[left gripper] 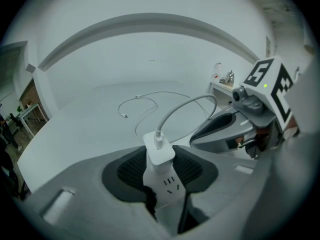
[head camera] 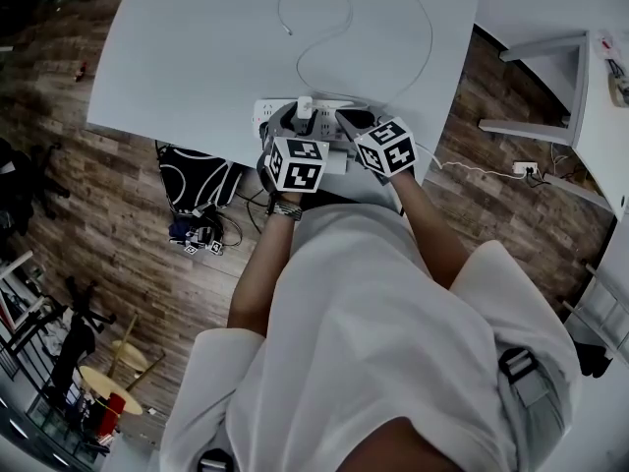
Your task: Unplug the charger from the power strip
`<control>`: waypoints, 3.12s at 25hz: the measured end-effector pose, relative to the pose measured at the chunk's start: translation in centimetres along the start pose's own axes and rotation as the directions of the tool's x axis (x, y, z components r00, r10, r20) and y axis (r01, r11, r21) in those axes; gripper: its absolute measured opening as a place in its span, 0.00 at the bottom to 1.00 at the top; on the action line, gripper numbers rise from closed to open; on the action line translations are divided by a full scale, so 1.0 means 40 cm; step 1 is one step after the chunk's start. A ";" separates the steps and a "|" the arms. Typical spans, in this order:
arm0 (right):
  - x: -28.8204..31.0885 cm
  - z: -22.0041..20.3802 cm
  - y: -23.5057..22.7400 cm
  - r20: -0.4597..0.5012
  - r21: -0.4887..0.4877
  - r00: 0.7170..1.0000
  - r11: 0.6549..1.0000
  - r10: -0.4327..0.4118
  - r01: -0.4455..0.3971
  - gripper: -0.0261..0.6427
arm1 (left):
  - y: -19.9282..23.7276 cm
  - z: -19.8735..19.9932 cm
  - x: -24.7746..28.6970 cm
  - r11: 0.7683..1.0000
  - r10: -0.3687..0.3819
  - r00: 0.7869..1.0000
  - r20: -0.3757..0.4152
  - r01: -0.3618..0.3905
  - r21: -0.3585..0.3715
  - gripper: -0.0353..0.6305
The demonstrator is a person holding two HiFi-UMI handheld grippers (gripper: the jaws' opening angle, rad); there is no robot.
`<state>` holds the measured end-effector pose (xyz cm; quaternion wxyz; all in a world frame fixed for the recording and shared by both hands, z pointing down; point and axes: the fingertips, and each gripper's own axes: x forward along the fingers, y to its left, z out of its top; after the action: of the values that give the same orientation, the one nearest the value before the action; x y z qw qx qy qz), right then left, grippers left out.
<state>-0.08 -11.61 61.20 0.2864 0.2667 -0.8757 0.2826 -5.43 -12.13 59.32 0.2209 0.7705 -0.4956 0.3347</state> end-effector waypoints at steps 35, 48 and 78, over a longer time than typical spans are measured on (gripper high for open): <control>0.004 0.000 0.002 0.043 -0.026 0.998 0.999 -0.038 0.040 0.04 | 0.004 0.003 0.000 0.997 -0.014 1.000 -0.023 0.012 -0.072 0.29; 0.008 0.000 0.002 0.047 -0.037 0.998 0.998 -0.050 0.052 0.04 | 0.000 0.000 0.000 1.000 0.024 0.999 -0.045 -0.024 -0.003 0.29; 0.012 0.004 0.007 0.054 -0.029 0.997 0.998 -0.062 0.063 0.04 | 0.018 0.007 0.008 0.992 0.051 0.998 -0.034 -0.055 -0.116 0.29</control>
<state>-0.63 -11.66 61.30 0.2760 0.2969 -0.8785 0.2527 -5.89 -12.81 59.37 0.2642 0.7376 -0.5309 0.3229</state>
